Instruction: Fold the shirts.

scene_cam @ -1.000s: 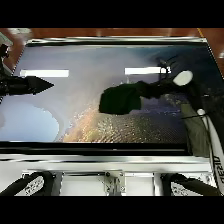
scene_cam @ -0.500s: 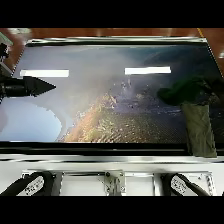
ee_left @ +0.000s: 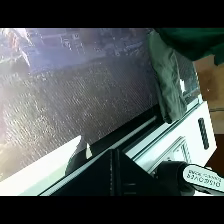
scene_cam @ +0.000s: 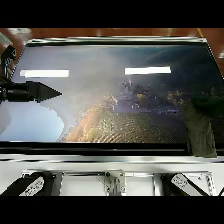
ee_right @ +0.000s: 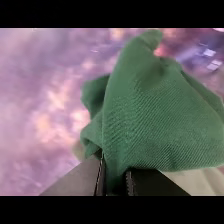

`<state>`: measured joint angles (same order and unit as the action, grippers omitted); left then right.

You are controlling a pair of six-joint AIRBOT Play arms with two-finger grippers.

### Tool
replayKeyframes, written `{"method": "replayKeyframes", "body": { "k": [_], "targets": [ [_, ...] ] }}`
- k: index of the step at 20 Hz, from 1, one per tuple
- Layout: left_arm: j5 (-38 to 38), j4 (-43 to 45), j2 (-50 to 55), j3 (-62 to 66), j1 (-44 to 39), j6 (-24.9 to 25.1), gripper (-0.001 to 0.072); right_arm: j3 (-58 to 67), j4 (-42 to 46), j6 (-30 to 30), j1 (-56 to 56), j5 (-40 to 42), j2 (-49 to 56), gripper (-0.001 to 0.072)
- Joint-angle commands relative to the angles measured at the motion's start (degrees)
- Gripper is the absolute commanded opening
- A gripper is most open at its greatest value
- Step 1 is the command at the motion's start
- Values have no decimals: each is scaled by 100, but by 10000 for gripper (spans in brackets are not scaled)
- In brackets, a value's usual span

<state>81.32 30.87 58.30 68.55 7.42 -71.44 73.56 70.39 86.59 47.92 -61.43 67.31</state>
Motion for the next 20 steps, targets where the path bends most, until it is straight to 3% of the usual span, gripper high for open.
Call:
{"method": "replayKeyframes", "body": {
  "k": [1, 4, 7, 9, 12, 13, 20],
  "targets": [
    [-201, 2, -9, 0, -232, -37, 36, -2, 494, -37, 238, -994, 4, 81],
    [-199, 4, -9, 0, -308, -24, 36, -13, 927, 4, 238, -1574, 4, 82],
    [-201, 11, -9, 0, -315, -20, 35, -13, 887, 55, 236, -1609, 2, 82],
    [-232, 61, -9, 0, -315, -20, 36, -11, 249, 15, 236, -1292, 2, 82],
    [-278, 63, -7, 0, -315, -20, 36, -11, -1464, -824, 173, -721, 2, 81],
    [-275, 63, -9, 0, -315, -20, 36, -11, -1797, -852, 105, -509, 2, 82],
    [-264, 66, -9, 0, -315, 44, 36, -11, -1982, -1211, -494, -160, 2, 81]
  ]
}}
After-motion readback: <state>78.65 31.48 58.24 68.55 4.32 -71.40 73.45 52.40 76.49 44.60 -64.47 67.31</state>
